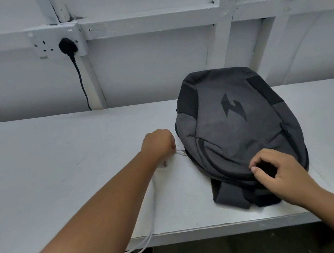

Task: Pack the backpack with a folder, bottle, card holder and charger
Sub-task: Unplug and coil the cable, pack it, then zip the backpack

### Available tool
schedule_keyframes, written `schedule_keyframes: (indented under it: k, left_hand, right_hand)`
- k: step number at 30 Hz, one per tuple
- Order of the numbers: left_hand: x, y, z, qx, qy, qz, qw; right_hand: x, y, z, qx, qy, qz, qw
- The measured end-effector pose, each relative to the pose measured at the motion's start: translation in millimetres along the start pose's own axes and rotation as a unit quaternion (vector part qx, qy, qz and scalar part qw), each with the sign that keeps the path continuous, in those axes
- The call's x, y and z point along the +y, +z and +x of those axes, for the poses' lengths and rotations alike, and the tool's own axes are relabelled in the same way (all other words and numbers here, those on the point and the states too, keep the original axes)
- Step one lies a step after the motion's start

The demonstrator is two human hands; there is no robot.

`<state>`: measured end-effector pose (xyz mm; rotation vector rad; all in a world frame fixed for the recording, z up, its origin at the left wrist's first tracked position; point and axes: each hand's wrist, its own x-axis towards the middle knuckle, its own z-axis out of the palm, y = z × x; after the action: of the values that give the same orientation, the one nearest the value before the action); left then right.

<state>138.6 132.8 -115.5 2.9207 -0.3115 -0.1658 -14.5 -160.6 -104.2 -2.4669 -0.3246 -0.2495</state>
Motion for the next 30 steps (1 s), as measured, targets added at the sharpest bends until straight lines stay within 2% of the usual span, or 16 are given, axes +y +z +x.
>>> schedule_keyframes:
  k: [2, 5, 12, 14, 17, 19, 22, 26, 28, 29, 30]
  left_hand:
    - [0.2, -1.6, 0.7, -0.001, -0.002, 0.001, 1.0]
    - [-0.8, -7.2, -2.5, 0.026, -0.034, -0.055, 0.998]
    - [0.5, -42.4, -22.8, 0.2, -0.133, -0.116, 0.964]
    - [4.9, -56.3, -33.9, 0.232, -0.135, -0.151, 0.951]
    - [17.5, -78.3, -51.4, 0.232, -0.108, -0.239, 0.936]
    - [24.7, -94.5, -61.7, 0.213, -0.089, -0.36, 0.904]
    - [32.0, -114.9, -73.8, 0.168, -0.041, -0.541, 0.823]
    - [24.4, -135.9, -86.6, 0.152, -0.038, -0.636, 0.756]
    - [15.7, -145.8, -91.9, 0.137, -0.063, -0.694, 0.704]
    - [11.8, -149.7, -94.2, 0.125, -0.074, -0.711, 0.688]
    - [8.4, -152.4, -95.6, 0.115, -0.084, -0.709, 0.691]
  right_hand:
    - [1.1, -0.6, 1.9, -0.001, -0.008, 0.011, 1.0]
    - [5.8, -4.2, 10.3, -0.007, -0.017, 0.034, 0.999]
    - [-6.6, -10.1, 51.0, 0.042, -0.048, 0.168, 0.984]
    - [-21.0, -9.6, 71.3, 0.044, -0.062, 0.198, 0.977]
    - [-54.1, -5.2, 100.1, 0.051, -0.079, 0.233, 0.968]
    - [-79.6, 0.2, 117.6, 0.037, -0.085, 0.249, 0.964]
    - [-116.2, 10.2, 139.7, -0.019, -0.085, 0.234, 0.968]
    - [-152.5, 19.5, 158.1, -0.081, -0.108, 0.265, 0.955]
    - [-162.4, 21.6, 163.7, -0.098, -0.11, 0.295, 0.944]
    - [-166.1, 23.5, 166.2, -0.108, -0.107, 0.31, 0.939]
    - [-169.7, 24.9, 167.7, -0.12, -0.105, 0.318, 0.935]
